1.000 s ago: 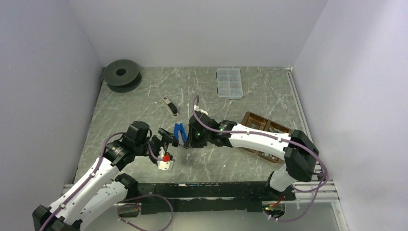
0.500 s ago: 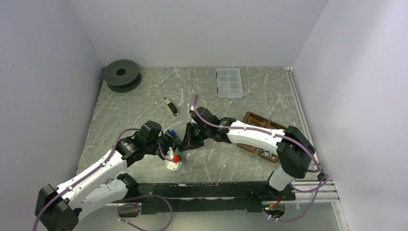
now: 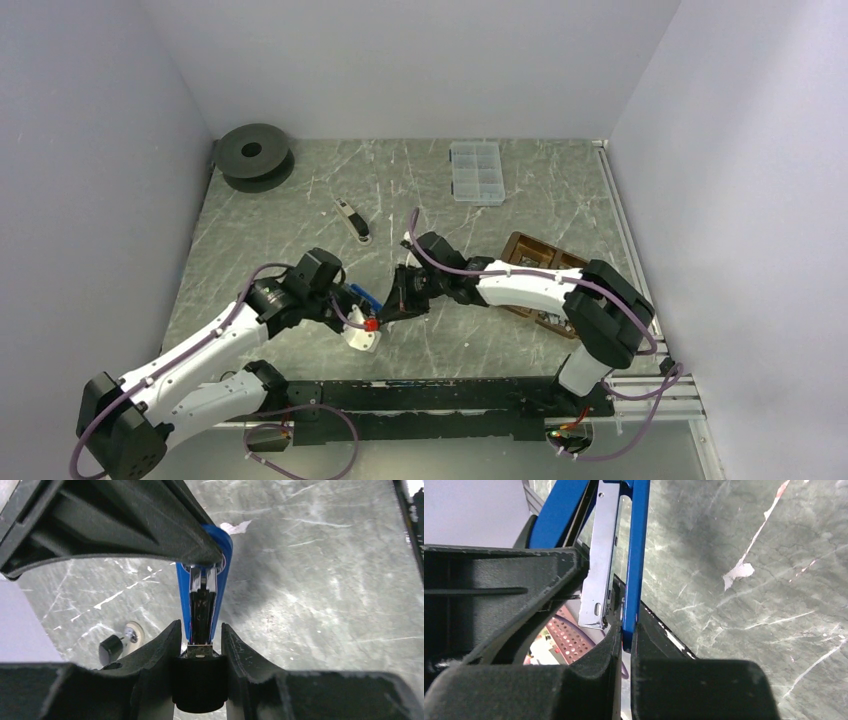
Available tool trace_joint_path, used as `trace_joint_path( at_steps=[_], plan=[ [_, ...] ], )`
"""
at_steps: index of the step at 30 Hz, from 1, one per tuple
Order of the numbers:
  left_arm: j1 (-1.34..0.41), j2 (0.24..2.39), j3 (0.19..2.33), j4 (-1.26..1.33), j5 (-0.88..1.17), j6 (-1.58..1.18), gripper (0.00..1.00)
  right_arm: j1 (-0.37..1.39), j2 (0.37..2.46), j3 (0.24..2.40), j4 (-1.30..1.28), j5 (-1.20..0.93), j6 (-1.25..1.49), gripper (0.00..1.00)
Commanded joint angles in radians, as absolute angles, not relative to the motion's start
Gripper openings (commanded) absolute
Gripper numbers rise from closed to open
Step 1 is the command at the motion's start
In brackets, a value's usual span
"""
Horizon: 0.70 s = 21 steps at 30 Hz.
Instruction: Load the staples into the stapler
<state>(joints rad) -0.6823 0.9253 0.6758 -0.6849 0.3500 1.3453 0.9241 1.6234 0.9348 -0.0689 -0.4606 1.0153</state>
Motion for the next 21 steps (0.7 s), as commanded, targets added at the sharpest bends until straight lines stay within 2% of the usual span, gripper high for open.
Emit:
trace_joint_path(
  at_steps=[1, 6, 10, 11, 12, 21],
  plan=[
    [-0.668, 0.901, 0.761, -0.731, 0.293, 1.284, 0.06, 0.914, 1.628, 0.859, -0.006, -0.49, 1.041, 0.0],
    [-0.627, 0.905, 0.782, -0.817, 0.281, 1.294, 0.01, 0.902, 1.635, 0.763, 0.107, -0.531, 1.069, 0.0],
    [-0.514, 0.945, 0.812, -0.902, 0.302, 1.345, 0.0, 0.893, 1.664, 0.685, 0.193, -0.574, 1.092, 0.0],
    [-0.477, 0.957, 0.817, -0.916, 0.31, 1.365, 0.0, 0.891, 1.672, 0.674, 0.212, -0.583, 1.096, 0.09],
    [-0.444, 0.968, 0.82, -0.925, 0.316, 1.382, 0.0, 0.89, 1.68, 0.663, 0.225, -0.586, 1.097, 0.0],
    [-0.272, 1.106, 0.894, -0.989, 0.329, 1.481, 0.0, 0.862, 1.753, 0.61, 0.318, -0.637, 1.11, 0.0]
  ],
)
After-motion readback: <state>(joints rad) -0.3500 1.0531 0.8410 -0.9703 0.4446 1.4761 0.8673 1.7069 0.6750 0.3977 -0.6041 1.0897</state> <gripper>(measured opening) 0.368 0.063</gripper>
